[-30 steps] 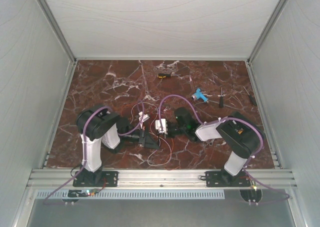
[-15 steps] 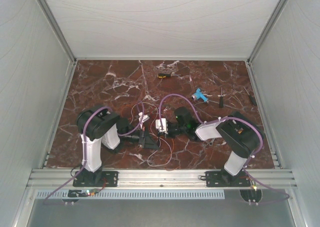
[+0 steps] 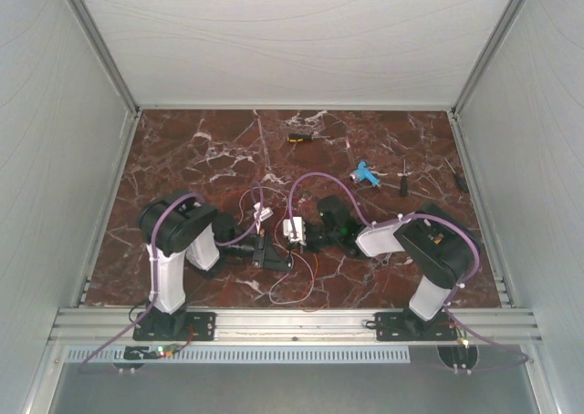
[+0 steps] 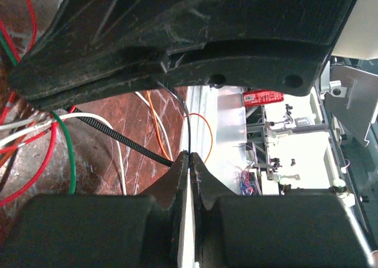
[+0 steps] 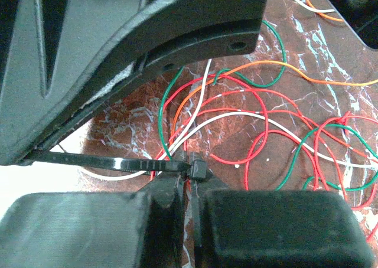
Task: Zip-tie the wires
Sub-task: Tie the cable at the center of the board.
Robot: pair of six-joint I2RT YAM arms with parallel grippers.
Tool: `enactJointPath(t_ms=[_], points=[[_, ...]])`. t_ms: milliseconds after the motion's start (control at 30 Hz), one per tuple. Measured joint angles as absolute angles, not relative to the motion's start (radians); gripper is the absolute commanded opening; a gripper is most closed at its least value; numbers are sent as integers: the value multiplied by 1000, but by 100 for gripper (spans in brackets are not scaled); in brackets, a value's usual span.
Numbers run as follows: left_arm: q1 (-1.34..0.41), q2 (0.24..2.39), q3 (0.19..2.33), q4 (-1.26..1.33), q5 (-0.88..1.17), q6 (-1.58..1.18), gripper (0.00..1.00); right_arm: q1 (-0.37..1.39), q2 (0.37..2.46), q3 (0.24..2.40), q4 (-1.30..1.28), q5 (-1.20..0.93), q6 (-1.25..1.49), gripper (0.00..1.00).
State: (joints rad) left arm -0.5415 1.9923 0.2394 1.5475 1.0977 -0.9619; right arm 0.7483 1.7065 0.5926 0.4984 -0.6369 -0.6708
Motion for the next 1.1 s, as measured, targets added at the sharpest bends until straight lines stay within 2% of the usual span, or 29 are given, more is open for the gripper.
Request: enactJointPath(t_ms=[1100], points=[[-487,2059,244,1548,1141,-981,0,763,1707,590,516,-574,-665,0]])
